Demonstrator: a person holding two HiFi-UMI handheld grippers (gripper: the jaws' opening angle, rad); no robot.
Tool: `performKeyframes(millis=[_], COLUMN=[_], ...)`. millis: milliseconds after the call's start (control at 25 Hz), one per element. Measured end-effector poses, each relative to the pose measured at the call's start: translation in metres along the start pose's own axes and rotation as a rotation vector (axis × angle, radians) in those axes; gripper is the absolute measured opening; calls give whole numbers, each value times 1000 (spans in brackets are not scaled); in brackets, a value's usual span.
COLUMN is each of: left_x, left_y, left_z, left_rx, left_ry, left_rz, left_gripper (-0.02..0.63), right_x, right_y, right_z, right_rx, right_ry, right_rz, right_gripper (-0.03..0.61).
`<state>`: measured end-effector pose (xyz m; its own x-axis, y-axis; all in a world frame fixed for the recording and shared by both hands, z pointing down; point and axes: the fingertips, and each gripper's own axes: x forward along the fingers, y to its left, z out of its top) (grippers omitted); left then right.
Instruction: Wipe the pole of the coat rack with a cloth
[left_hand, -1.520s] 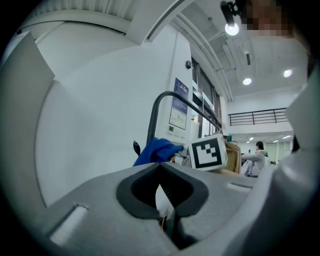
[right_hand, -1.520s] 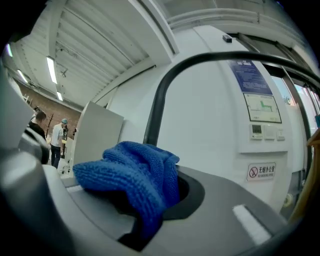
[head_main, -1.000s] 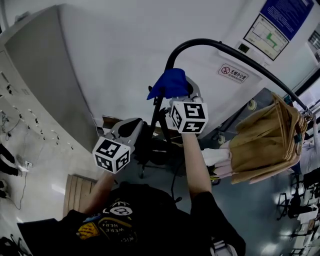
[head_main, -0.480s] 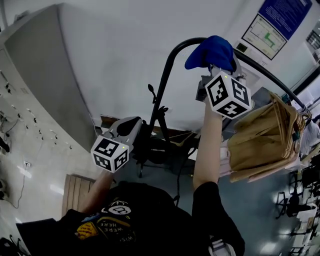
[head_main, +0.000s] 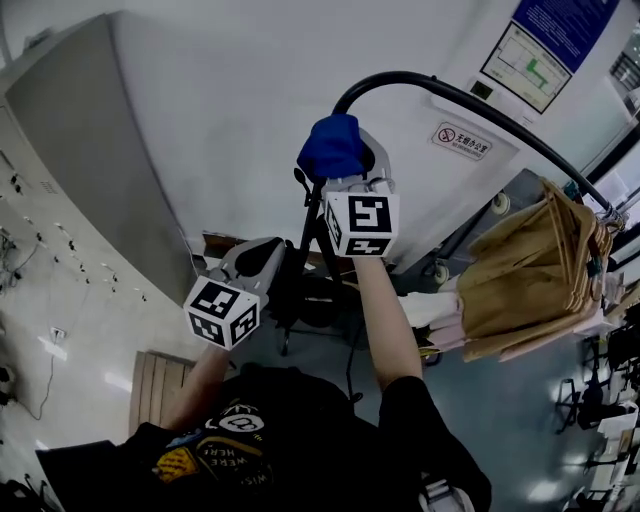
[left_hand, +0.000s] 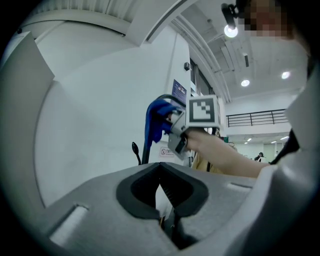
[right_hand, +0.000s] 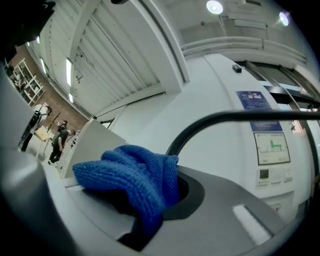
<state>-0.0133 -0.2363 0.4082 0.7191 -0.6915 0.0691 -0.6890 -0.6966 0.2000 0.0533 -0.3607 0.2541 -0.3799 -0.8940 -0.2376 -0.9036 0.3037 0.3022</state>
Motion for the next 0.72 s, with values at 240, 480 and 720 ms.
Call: performKeyframes(millis=[240,480,720], left_x=[-10,-18,-17], left_y=[13,22,21], left_z=[-9,-13,-11], left_rx=[-22,-33,-28], left_ry=[11,14,11], left_rz=[42,69,55], left_gripper=[3,3,5], right_x=[-35,-40,-16], right_y=[66,73,14], right_z=[-146,-167,-55], right_rx=[69,70,91], right_ry=[255,298,110], right_rz=[176,179,54], right_gripper=[37,37,37])
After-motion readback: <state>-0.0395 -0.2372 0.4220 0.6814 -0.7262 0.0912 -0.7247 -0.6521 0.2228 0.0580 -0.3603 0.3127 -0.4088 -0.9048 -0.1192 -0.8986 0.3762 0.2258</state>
